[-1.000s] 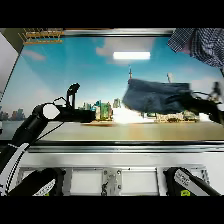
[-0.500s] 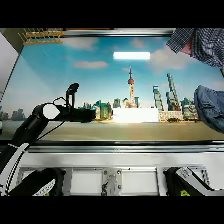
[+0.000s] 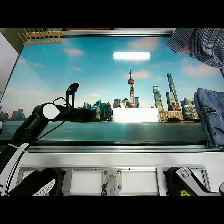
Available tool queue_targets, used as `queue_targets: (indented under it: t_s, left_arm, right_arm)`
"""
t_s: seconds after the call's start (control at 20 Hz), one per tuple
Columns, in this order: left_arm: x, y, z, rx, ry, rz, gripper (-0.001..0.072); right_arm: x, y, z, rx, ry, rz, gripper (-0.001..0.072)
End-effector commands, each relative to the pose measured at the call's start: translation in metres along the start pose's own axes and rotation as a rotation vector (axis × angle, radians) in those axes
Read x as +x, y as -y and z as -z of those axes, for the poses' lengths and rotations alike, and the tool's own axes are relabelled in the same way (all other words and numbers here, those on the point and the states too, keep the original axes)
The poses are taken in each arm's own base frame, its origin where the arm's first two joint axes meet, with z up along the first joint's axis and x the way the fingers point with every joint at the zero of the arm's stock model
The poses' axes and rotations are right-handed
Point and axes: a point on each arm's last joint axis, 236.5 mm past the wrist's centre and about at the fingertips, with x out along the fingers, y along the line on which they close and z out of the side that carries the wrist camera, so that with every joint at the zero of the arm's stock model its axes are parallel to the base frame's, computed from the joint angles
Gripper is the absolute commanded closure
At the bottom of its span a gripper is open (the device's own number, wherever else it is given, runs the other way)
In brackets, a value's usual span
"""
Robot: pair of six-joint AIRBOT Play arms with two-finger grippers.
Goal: Fold the clothes and pants, and hang the long-sleeved shirts on hangers.
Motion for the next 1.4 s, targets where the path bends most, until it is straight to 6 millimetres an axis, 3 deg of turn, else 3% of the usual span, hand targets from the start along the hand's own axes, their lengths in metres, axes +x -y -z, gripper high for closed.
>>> queue_targets:
  t_s: [0.0, 0.1, 0.15, 0.25, 0.4, 0.5, 0.6, 0.7, 0.85, 0.9, 0.95, 1.0, 1.35]
  left_arm:
    - [0.000, 0.000, -0.004, 0.003, 0.017, 0.000, 0.0676]
    - [0.000, 0.000, -0.003, 0.003, 0.013, 0.000, 0.0676]
    - [0.000, 0.000, -0.003, 0.003, 0.014, 0.000, 0.0676]
    - [0.000, 0.000, -0.005, 0.003, 0.020, -0.001, 0.0677]
    - [0.000, 0.000, -0.007, 0.003, 0.031, 0.000, 0.0676]
    - [0.000, 0.000, -0.007, 0.003, 0.029, -0.001, 0.0676]
    - [0.000, 0.000, -0.007, 0.002, 0.029, 0.000, 0.0676]
    - [0.000, 0.000, -0.007, 0.003, 0.030, 0.000, 0.0676]
    - [0.000, 0.000, -0.007, 0.002, 0.029, 0.000, 0.0676]
    - [0.000, 0.000, -0.007, 0.002, 0.029, 0.000, 0.0676]
    - [0.000, 0.000, -0.007, 0.003, 0.030, 0.000, 0.0677]
    - [0.000, 0.000, -0.007, 0.002, 0.031, 0.000, 0.0676]
    - [0.000, 0.000, -0.007, 0.003, 0.030, 0.000, 0.0676]
  right_arm:
    - [-0.028, -0.069, -0.014, -0.202, 0.095, -0.140, 0.0130]
    - [-0.046, -0.151, 0.016, -0.356, 0.073, -0.329, 0.0128]
    - [-0.058, -0.194, 0.044, -0.439, 0.033, -0.429, 0.0126]
    - [-0.081, -0.258, 0.112, -0.622, -0.069, -0.589, 0.0125]
    - [-0.114, -0.310, 0.208, -0.881, -0.182, -0.750, 0.0124]
    - [-0.136, -0.325, 0.253, -1.006, -0.226, -0.825, 0.0125]
    - [-0.153, -0.333, 0.283, -1.088, -0.249, -0.877, 0.0125]
    - [-0.162, -0.335, 0.297, -1.129, -0.260, -0.904, 0.0125]
    - [-0.164, -0.336, 0.300, -1.138, -0.262, -0.909, 0.0134]
    - [-0.164, -0.336, 0.300, -1.138, -0.263, -0.909, 0.0267]
    - [-0.164, -0.336, 0.300, -1.138, -0.262, -0.909, 0.0513]
    - [-0.164, -0.336, 0.300, -1.137, -0.263, -0.909, 0.0672]
    - [-0.164, -0.336, 0.300, -1.138, -0.262, -0.909, 0.0673]
